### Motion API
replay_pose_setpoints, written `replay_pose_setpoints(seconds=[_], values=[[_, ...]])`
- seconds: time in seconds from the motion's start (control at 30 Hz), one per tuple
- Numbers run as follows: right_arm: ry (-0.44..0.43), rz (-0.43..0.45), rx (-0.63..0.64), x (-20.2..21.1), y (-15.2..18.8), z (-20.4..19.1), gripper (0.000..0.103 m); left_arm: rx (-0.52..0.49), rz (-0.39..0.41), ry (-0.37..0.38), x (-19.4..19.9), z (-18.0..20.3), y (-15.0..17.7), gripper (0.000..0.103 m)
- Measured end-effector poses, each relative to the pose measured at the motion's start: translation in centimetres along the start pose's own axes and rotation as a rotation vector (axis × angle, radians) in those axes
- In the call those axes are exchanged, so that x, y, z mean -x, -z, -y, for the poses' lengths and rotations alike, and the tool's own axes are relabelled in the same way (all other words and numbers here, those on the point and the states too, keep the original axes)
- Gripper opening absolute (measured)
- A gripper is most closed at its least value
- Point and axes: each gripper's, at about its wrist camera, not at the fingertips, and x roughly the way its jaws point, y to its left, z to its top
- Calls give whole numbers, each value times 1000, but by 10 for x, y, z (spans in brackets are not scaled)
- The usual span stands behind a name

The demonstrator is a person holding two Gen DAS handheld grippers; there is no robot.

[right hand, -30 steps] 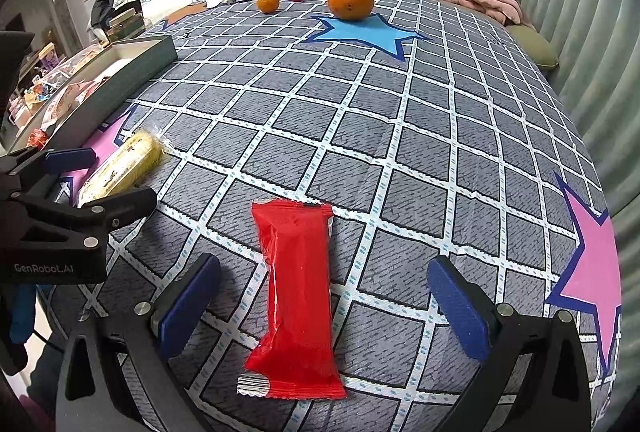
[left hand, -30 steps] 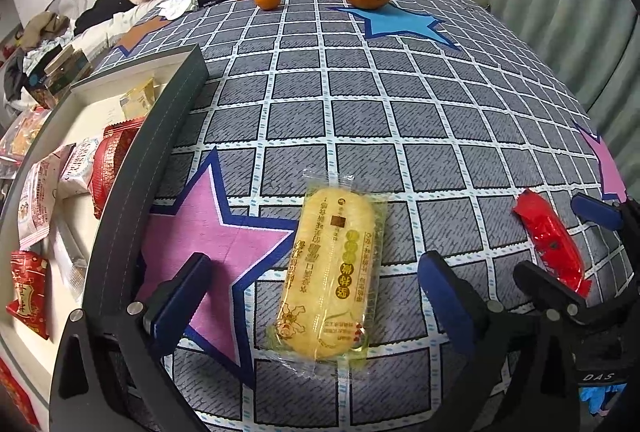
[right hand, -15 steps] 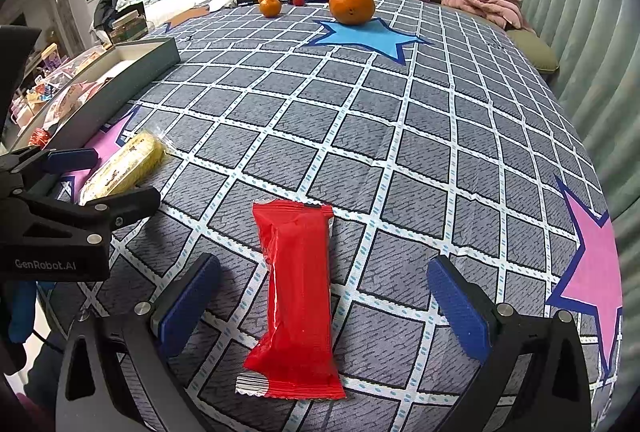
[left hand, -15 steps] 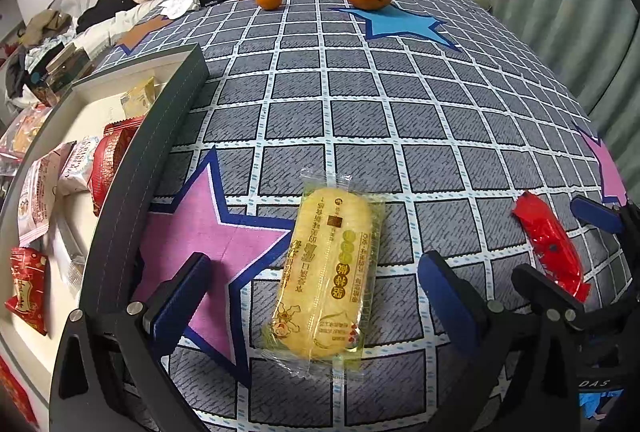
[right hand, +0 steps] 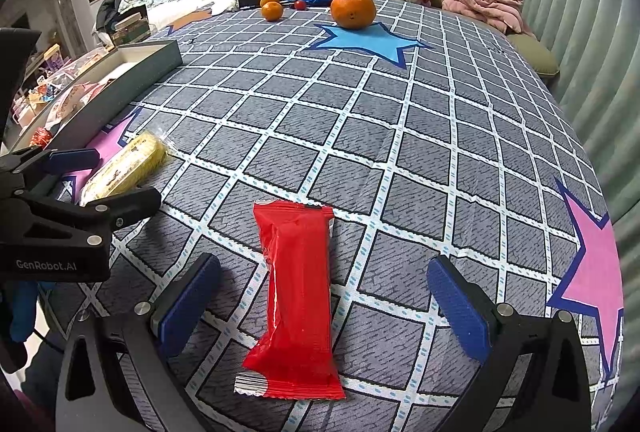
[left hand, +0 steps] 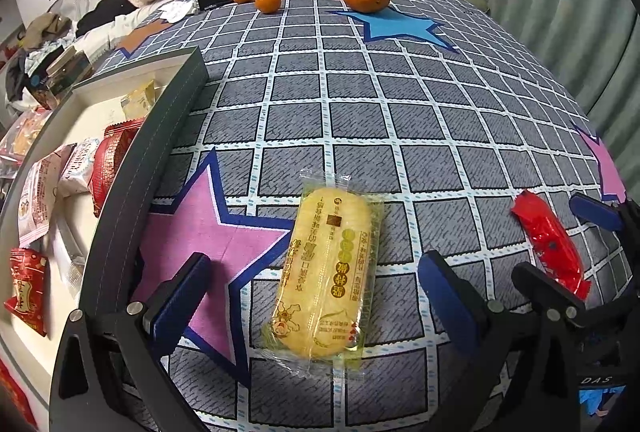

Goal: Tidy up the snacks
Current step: 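Lower both bars back onto the table and open both grippers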

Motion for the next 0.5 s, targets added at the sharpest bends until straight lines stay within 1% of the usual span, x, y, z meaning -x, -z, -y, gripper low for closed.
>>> replay_pose_setpoints(seconds=[0.2, 0.5], values=[[-16, -38, 24, -4, -8, 1, 103, -22, -46, 10, -2, 3, -5, 102], [-19, -58, 30, -7, -11, 1, 103, -29, -45, 17, -3, 3, -5, 103]])
